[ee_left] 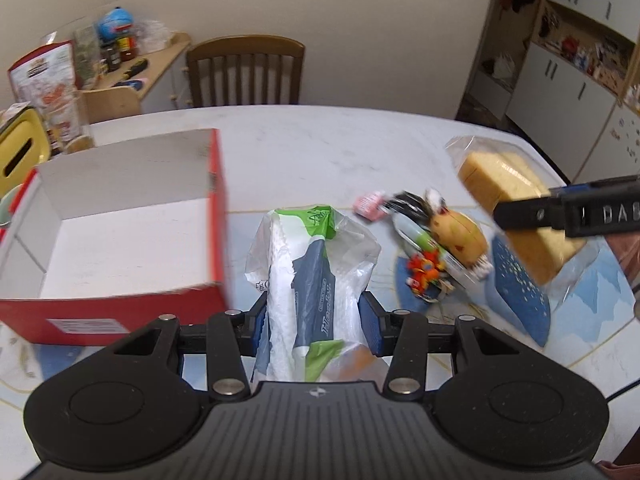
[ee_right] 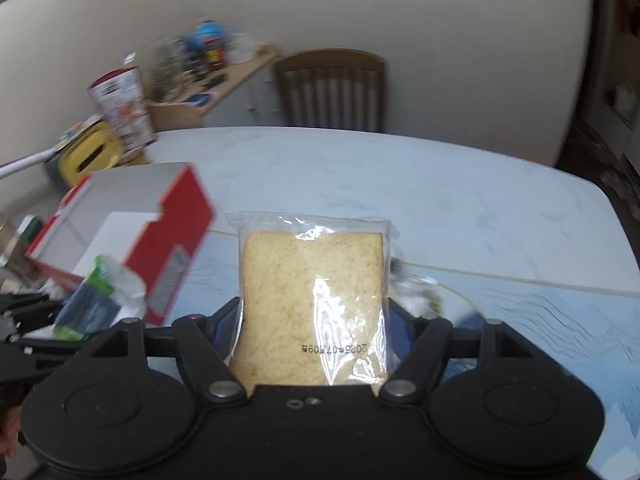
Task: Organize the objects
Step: 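Grasp the white wipes bag with the left gripper while the right lifts the bread, then lower the wipes bag and bread into the red box and open both grippers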
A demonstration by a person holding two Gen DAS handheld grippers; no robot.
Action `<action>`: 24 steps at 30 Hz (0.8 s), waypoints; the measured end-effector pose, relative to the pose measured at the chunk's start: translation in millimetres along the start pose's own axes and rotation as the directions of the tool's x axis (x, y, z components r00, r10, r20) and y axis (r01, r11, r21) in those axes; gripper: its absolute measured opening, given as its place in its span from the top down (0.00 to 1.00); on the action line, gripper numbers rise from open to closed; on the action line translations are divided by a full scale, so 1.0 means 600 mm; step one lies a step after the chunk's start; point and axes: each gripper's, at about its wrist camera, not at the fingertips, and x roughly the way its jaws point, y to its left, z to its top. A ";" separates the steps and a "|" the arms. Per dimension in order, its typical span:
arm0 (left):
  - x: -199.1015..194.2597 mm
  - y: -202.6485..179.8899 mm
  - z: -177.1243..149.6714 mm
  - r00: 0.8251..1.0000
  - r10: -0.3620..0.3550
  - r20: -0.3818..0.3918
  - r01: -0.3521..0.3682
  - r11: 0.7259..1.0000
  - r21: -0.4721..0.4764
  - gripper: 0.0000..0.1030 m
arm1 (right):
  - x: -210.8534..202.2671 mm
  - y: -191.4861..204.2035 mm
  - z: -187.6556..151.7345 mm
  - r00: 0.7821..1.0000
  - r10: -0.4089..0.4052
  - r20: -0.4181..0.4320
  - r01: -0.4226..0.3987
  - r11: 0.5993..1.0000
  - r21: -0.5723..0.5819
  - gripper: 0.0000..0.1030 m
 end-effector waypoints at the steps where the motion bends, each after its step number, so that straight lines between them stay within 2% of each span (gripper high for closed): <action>1: -0.006 0.014 0.003 1.000 0.006 0.005 -0.006 1.000 -0.006 0.57 | 0.000 0.018 0.005 1.000 0.013 0.000 -0.013 1.000 -0.020 0.31; 9: -0.034 0.135 0.026 0.997 0.074 0.026 -0.073 0.996 -0.041 0.57 | 0.037 0.153 0.063 0.996 0.090 -0.005 -0.089 0.983 -0.158 0.31; 16: -0.040 0.250 0.041 0.990 0.143 0.015 -0.142 0.988 -0.059 0.56 | 0.088 0.263 0.092 0.991 0.130 -0.013 -0.129 0.962 -0.242 0.31; 24: 0.000 0.351 0.078 0.985 0.173 -0.004 -0.173 0.984 -0.047 0.56 | 0.171 0.354 0.121 0.991 0.130 -0.043 -0.137 0.945 -0.298 0.31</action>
